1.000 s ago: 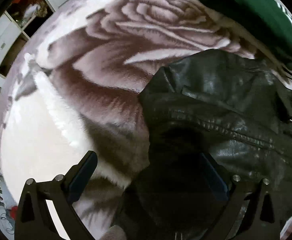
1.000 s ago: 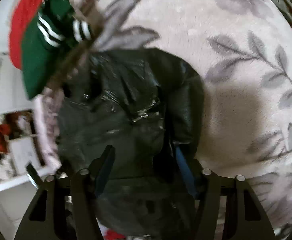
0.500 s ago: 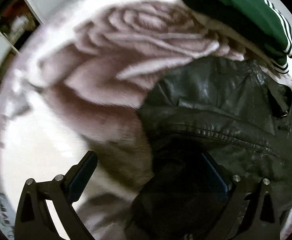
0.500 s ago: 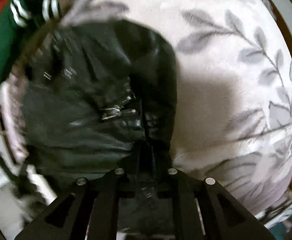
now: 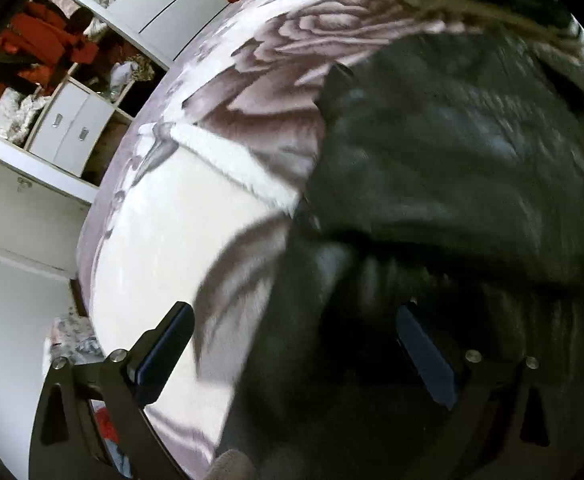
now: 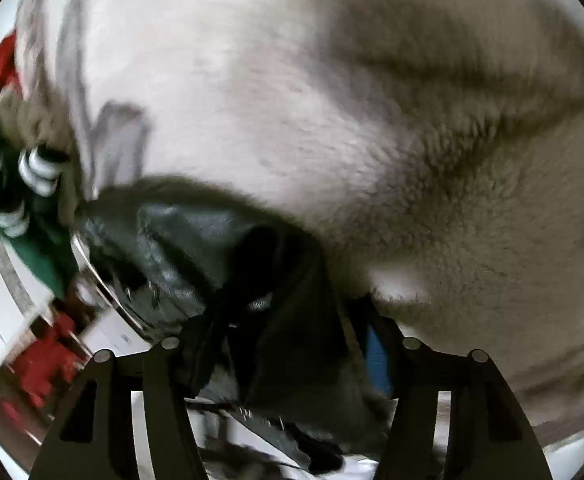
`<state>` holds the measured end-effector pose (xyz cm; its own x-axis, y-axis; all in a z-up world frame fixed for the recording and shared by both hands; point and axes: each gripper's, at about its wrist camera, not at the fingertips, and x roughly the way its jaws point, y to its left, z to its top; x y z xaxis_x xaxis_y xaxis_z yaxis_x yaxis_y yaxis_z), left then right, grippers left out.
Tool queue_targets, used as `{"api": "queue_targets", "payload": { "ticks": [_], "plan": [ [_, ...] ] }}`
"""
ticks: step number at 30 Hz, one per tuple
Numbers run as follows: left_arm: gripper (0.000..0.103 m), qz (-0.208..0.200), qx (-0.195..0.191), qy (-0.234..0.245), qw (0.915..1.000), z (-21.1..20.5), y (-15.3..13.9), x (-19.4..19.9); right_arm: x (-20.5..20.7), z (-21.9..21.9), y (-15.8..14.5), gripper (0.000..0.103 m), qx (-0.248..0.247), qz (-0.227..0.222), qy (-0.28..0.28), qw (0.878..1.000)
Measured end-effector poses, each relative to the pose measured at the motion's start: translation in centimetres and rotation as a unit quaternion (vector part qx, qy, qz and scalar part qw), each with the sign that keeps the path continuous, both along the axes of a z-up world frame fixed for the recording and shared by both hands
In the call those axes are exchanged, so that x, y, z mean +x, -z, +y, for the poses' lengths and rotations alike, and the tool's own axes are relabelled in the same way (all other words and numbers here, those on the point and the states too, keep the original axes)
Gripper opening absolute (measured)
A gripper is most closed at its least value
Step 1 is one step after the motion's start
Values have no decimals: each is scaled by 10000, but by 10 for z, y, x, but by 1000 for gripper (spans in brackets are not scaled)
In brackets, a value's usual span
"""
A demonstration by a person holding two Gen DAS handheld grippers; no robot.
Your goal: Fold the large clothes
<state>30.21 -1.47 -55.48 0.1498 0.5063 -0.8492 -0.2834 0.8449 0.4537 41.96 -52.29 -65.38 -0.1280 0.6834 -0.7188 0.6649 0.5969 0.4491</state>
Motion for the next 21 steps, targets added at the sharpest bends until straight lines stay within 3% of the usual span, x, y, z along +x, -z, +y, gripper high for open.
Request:
{"api": "queue_targets", "payload": {
  "ticks": [1,3,6,7,9,11,13,15,18,21],
  "plan": [
    [103,20,83,-15,10000,-7,-1,-6,4,6,-10,16,-143,-167,-335,9992],
    [103,62,151,-41,9999,-16,1,-14,10,20,-43,5,-705,-745,-1067,9890],
    [103,188,264,-224,9992,-16,16,-22,16,23,-73,2,-1857,-1585,-1852,9519],
    [103,65,67,-311,9995,-12,20,-24,17,20,-63,2,-1961,-1523,-1935,9492],
    [103,-80,-80,-446,9989,-7,25,-25,17,15,-41,3,-1746,-1305,-1865,9580],
    [103,-153,-218,-547,9981,-1,29,-24,16,10,-41,5,-1544,-1352,-1809,9619],
    [103,-232,-297,-613,9974,2,30,-24,5,-4,-55,28,-1346,-1281,-1689,9680],
    [103,-341,-279,-616,9971,1,30,-27,-17,-25,-82,43,-1344,-1450,-1420,9699],
    [103,-689,-102,-749,9948,-4,30,-33,-61,-36,-103,47,-1242,-1427,-1319,9730],
    [103,-655,-169,-915,9935,-1,29,-30,-108,-12,-82,47,-629,-1078,-1634,9786]
  ]
}}
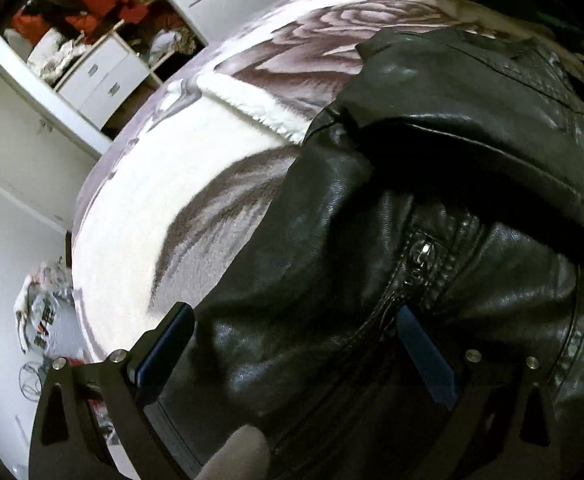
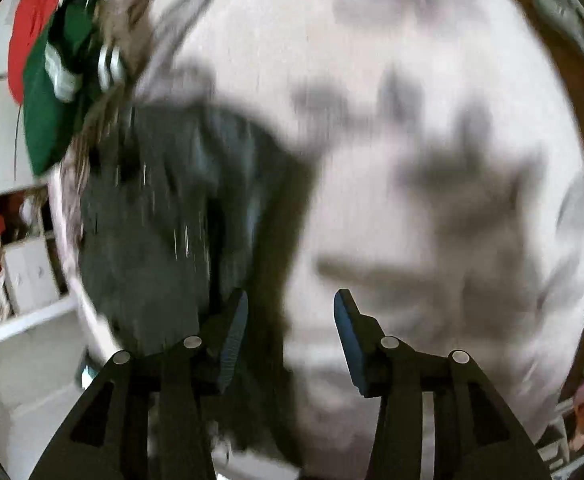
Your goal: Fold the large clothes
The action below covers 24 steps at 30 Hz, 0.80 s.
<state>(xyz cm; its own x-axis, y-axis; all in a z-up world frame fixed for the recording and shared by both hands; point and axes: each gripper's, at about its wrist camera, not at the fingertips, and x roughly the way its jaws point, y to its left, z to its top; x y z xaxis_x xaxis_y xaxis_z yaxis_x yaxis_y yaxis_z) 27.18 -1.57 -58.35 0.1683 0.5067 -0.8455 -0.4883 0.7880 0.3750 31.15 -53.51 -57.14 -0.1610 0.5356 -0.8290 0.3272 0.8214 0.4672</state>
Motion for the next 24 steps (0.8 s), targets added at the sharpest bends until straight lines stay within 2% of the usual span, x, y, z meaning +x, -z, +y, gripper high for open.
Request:
{"api": "queue_targets", "payload": {
  "ticks": [2,5,6,7,8,10,12,14,16,18,21,22,24],
  "plan": [
    [103,141,-16,-26,9999,1,-3,4,-23,23,14,47,185,162,-169,9996],
    [103,239,75,-1,9997,-4,-11,4,-32,53,39,47,398,252,-303,9984],
    [103,262,94,51,9996,-7,-13,2,-34,63,44,39,197,201,-346,9990],
    [103,321,182,142,9992,-11,-15,0,-34,68,47,19,-329,85,-463,9983],
    [103,407,332,204,9984,-15,-15,-2,-37,68,51,19,-586,11,-518,9969],
    [103,573,653,387,9955,-27,-18,-8,-43,64,59,18,-638,72,-352,9973],
    [103,670,844,550,9927,-39,-21,-14,-40,78,52,18,-919,-76,-725,9931],
    [103,764,878,694,9908,-53,-22,-21,-37,92,40,20,-1155,-160,-1120,9868],
    [103,852,880,728,9898,-63,-23,-29,-37,100,27,37,-1114,-150,-1296,9852],
    [103,900,825,691,9901,-69,-25,-37,-42,97,19,47,-857,-81,-1239,9886],
    [103,955,806,652,9900,-80,-24,-48,-60,93,38,47,-424,372,-1003,9934],
    [103,966,834,655,9897,-82,-22,-50,-65,96,48,43,-463,464,-1006,9928],
    [103,1011,882,725,9883,-82,-14,-52,-77,94,64,30,-747,326,-1086,9907]
  ]
}}
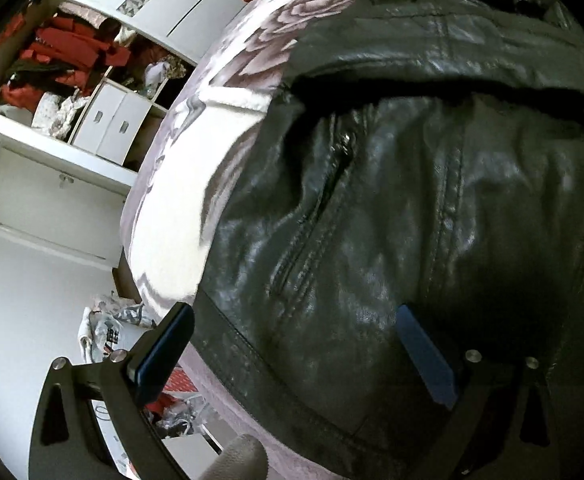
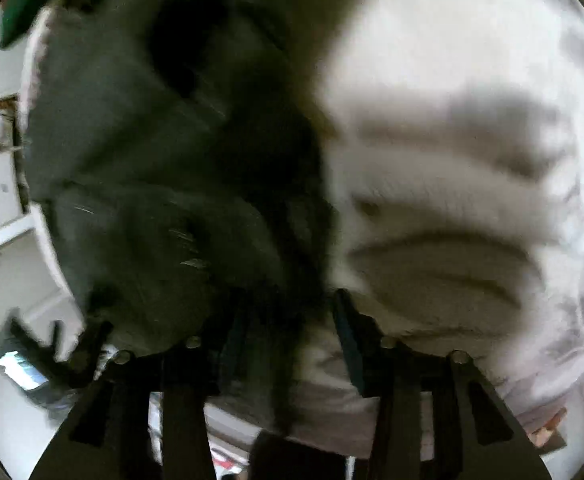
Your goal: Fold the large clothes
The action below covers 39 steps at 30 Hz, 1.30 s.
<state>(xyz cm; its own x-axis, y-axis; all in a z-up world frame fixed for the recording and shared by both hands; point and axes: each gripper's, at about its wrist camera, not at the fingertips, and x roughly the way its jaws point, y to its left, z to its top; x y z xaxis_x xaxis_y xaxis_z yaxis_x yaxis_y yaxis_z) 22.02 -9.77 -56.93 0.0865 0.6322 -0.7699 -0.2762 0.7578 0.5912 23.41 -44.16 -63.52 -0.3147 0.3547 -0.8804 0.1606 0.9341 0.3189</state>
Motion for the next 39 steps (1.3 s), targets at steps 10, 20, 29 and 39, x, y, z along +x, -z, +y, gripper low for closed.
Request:
{"api": "queue_targets", "payload": {
  "ticks": [10,20,29,39],
  "plan": [
    [103,11,-191,-160,9997,8,-4,5,9,-6,-41,35,285,-286,336,9986],
    [103,91,106,-172,9998,-12,1,22,121,-139,-29,58,1577,-646,2795,9449],
    [103,97,53,-274,9996,-9,12,30,150,-75,17,5,969,-628,2389,9641],
    [103,65,-55,-100,9999,-32,-23,23,142,-60,-33,48,818,-896,1404,9826]
  ]
}}
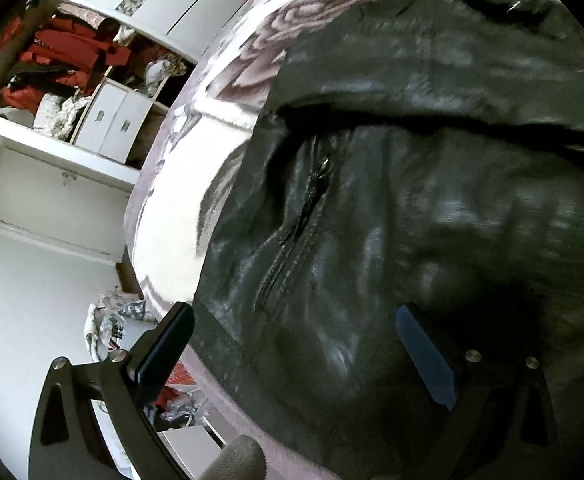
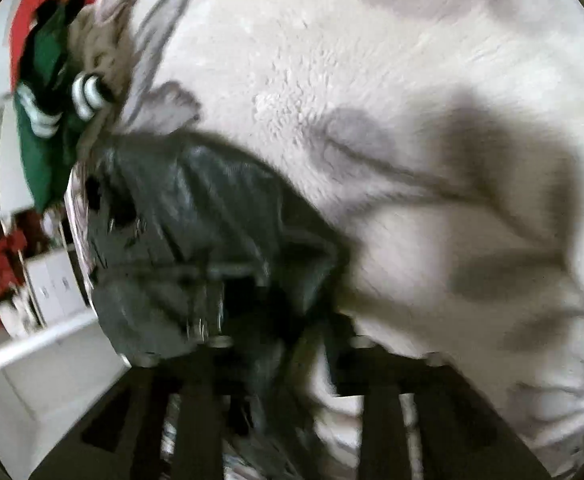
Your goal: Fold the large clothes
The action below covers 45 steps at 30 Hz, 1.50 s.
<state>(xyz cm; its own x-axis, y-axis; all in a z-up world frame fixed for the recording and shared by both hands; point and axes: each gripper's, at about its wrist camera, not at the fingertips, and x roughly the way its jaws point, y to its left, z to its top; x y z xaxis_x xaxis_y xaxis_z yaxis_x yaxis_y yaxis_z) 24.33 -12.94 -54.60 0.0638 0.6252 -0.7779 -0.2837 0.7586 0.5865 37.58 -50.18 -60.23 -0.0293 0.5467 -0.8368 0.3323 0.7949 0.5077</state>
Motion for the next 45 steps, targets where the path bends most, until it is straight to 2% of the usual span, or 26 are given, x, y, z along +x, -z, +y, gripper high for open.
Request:
{"api": "queue_targets", "payload": {
  "ticks": [3,6,9,11,16,19,22,23,24,25,26,27,28,30,35,36,37,39,42,45],
  "plan": [
    [103,-32,-91,525,9986,-47,-25,-15,-26,-26,-26,52,-372,-152,-254,9989],
    [103,137,-345,1095,9933,-107,-33,-35,-55,-57,-33,55,-689,-136,-318,9970],
    [103,526,-559,1525,9853,-165,-20,-52,-80,-86,-30,55,-793,-19,-178,9967],
    [103,629,-651,1653,9821,-190,-9,-57,-82,-95,-24,55,-847,53,36,9964],
    [103,973,-220,1980,9751,-227,36,-60,-89,-122,-21,55,-742,77,338,9966],
    [103,1076,276,2167,9699,-226,59,-60,-87,-120,-22,55,-628,22,287,9976],
    [103,963,93,2004,9749,-212,59,-54,-79,-110,-19,56,-244,-51,166,9996],
    [93,894,-63,1877,9781,-206,55,-51,-74,-105,-16,58,-20,-82,132,9999],
    [77,813,-212,1772,9806,-200,50,-49,-70,-98,-10,63,284,-98,112,9995],
    [38,715,-422,1647,9828,-192,44,-48,-65,-92,-5,64,589,-91,100,9982],
    [20,614,-752,1545,9832,-185,38,-47,-60,-83,3,66,939,-77,91,9955],
    [15,537,-1082,1416,9825,-179,32,-46,-55,-75,11,70,1216,-56,99,9925],
    [10,462,-1177,1400,9820,-176,26,-45,-51,-67,18,72,1456,-31,125,9893],
    [7,333,-1190,1405,9823,-174,16,-45,-42,-50,37,72,1969,73,200,9802],
    [6,171,-1213,1533,9806,-167,-4,-46,-30,-14,59,72,2358,256,377,9707],
    [6,125,-1228,1554,9801,-163,-9,-46,-29,-7,55,57,2241,226,381,9736],
    [6,92,-1275,1559,9795,-157,-15,-45,-28,1,47,36,1981,199,348,9794],
    [6,-1,-1378,1519,9787,-146,-28,-42,-28,9,26,27,1647,202,387,9854],
    [6,-216,-1617,1355,9773,-118,-50,-39,-21,29,-26,22,1329,-74,157,9910],
    [6,-470,-1855,1135,9749,-87,-77,-39,-8,72,-86,21,1001,-373,-306,9938]
  ]
}}
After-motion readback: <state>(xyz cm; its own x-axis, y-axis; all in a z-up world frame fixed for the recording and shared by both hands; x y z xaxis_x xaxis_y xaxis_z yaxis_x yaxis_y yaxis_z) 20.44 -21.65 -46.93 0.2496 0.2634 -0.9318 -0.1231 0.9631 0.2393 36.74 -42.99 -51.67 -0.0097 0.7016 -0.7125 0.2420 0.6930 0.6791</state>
